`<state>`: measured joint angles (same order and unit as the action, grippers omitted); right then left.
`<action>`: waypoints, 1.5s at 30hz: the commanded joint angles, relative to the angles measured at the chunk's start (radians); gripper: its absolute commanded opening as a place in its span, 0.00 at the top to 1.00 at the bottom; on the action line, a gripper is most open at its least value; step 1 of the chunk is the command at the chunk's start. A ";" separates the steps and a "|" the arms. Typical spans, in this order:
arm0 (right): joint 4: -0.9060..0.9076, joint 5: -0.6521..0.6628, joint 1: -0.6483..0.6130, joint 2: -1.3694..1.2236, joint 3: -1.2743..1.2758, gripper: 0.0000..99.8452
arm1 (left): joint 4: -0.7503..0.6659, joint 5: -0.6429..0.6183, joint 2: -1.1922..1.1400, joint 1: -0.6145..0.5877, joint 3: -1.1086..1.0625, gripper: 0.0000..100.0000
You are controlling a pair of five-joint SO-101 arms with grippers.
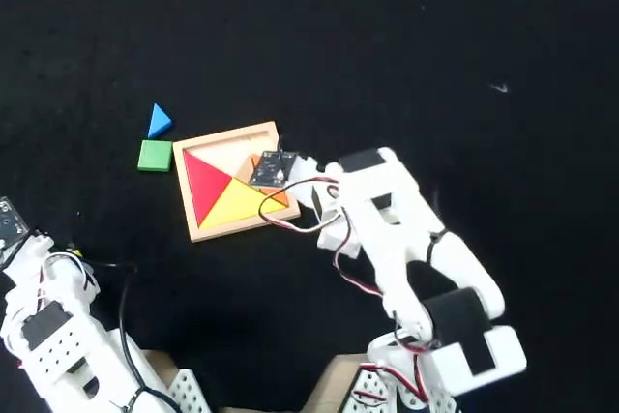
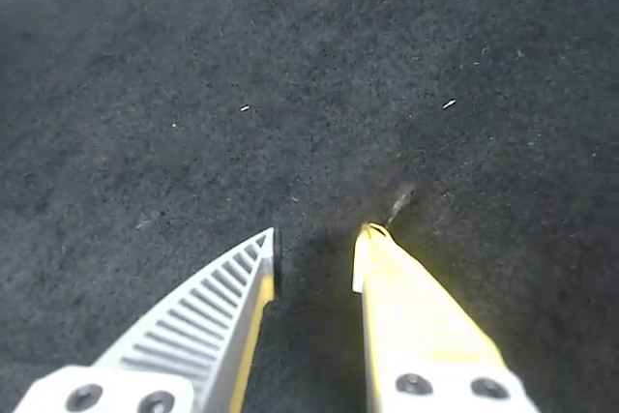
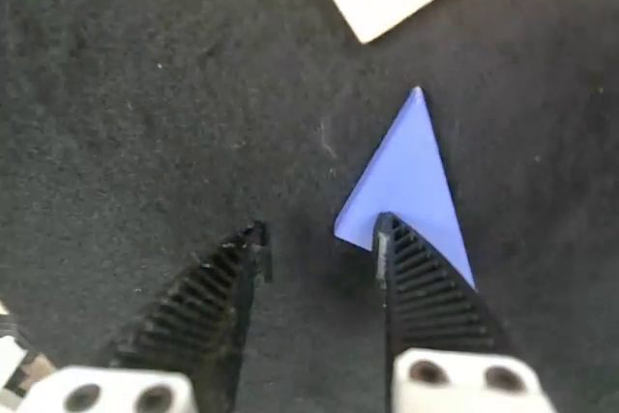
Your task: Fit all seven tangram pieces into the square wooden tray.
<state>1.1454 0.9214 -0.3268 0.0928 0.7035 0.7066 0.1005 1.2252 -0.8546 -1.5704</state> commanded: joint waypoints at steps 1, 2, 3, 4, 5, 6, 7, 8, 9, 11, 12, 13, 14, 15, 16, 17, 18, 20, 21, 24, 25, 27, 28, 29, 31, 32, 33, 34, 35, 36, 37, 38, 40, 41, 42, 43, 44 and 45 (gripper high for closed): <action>-0.012 0.063 -0.003 -0.053 -0.082 0.81 | -0.020 0.005 0.012 0.012 0.007 0.85; -0.012 0.063 0.005 -0.065 -0.091 0.79 | -0.020 0.005 0.012 0.012 0.007 0.85; -0.009 0.064 0.012 -0.077 -0.104 0.77 | -0.020 0.005 0.012 0.012 0.007 0.85; -0.003 0.064 0.025 -0.082 -0.113 0.75 | -0.020 0.005 0.012 0.012 0.007 0.85; -0.003 0.068 0.037 -0.079 -0.119 0.73 | -0.020 0.005 0.012 0.012 0.007 0.85; -0.003 0.071 0.046 -0.073 -0.120 0.73 | -0.020 0.005 0.012 0.012 0.007 0.85; -0.003 0.074 0.052 -0.065 -0.122 0.74 | -0.020 0.005 0.012 0.012 0.007 0.85; -0.003 0.083 0.055 -0.056 -0.122 0.74 | -0.020 0.005 0.012 0.012 0.007 0.85; -0.003 0.091 0.055 -0.045 -0.119 0.74 | -0.020 0.005 0.012 0.012 0.007 0.85; -0.008 0.094 0.055 -0.028 -0.119 0.74 | -0.020 0.005 0.012 0.012 0.007 0.85; -0.009 0.094 0.055 -0.022 -0.122 0.74 | -0.020 0.005 0.012 0.012 0.007 0.85; -0.009 0.098 0.054 -0.016 -0.125 0.74 | -0.020 0.005 0.012 0.012 0.007 0.85; -0.009 0.110 0.054 -0.010 -0.133 0.73 | -0.020 0.005 0.012 0.012 0.007 0.85; -0.008 0.118 0.055 -0.005 -0.140 0.73 | -0.020 0.005 0.012 0.012 0.007 0.85; -0.009 0.121 0.057 -0.002 -0.147 0.73 | -0.020 0.005 0.012 0.012 0.007 0.85; -0.009 0.121 0.057 -0.004 -0.160 0.73 | -0.020 0.005 0.012 0.012 0.007 0.85; -0.006 0.124 0.057 -0.007 -0.174 0.73 | -0.020 0.005 0.012 0.012 0.007 0.85; -0.005 0.172 0.057 -0.008 -0.183 0.73 | -0.020 0.005 0.012 0.012 0.007 0.85; -0.005 0.198 0.057 -0.008 -0.183 0.73 | -0.020 0.005 0.012 0.012 0.007 0.85; -0.026 0.236 0.057 -0.015 -0.186 0.73 | -0.020 0.005 0.012 0.012 0.007 0.85; -0.034 0.238 0.058 -0.025 -0.186 0.73 | -0.020 0.005 0.012 0.012 0.007 0.85; -0.040 0.239 0.058 -0.061 -0.188 0.73 | -0.020 0.005 0.012 0.012 0.005 0.85; -0.044 0.241 0.058 -0.085 -0.188 0.73 | -0.021 0.005 0.012 0.012 0.002 0.85; -0.046 0.242 0.058 -0.110 -0.189 0.73 | -0.021 0.005 0.012 0.012 0.002 0.85; -0.057 0.242 0.058 -0.159 -0.202 0.73 | -0.021 0.005 0.012 0.012 0.002 0.85; -0.066 0.242 0.064 -0.183 -0.208 0.73 | -0.021 0.005 0.012 0.012 0.002 0.85; -0.077 0.244 0.072 -0.202 -0.214 0.73 | -0.021 0.005 0.012 0.012 0.002 0.85; -0.084 0.250 0.078 -0.219 -0.220 0.74 | -0.021 0.005 0.012 0.012 0.002 0.85; -0.087 0.258 0.087 -0.232 -0.225 0.74 | -0.021 0.005 0.012 0.012 0.002 0.85; -0.087 0.262 0.095 -0.242 -0.228 0.74 | -0.021 0.005 0.012 0.012 0.002 0.85; -0.089 0.264 0.103 -0.249 -0.228 0.74 | -0.021 0.005 0.012 0.012 0.002 0.85; -0.089 0.265 0.114 -0.254 -0.228 0.74 | -0.021 0.005 0.012 0.012 0.002 0.85; -0.091 0.282 0.140 -0.265 -0.228 0.74 | -0.021 0.005 0.012 0.012 0.002 0.85; -0.098 0.295 0.155 -0.265 -0.226 0.75 | -0.021 0.005 0.012 0.012 0.002 0.85; -0.110 0.310 0.169 -0.265 -0.223 0.77 | -0.021 0.005 0.012 0.012 0.002 0.85; -0.120 0.325 0.183 -0.265 -0.223 0.80 | -0.021 0.005 0.012 0.012 0.002 0.85; -0.124 0.336 0.195 -0.265 -0.223 0.83 | -0.021 0.005 0.012 0.012 0.002 0.85; -0.124 0.344 0.203 -0.262 -0.223 0.85 | -0.021 0.005 0.012 0.013 0.002 0.85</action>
<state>1.0411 1.2252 -0.1964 -0.1680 0.5040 0.7066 0.1005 1.2252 -0.8546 -1.5704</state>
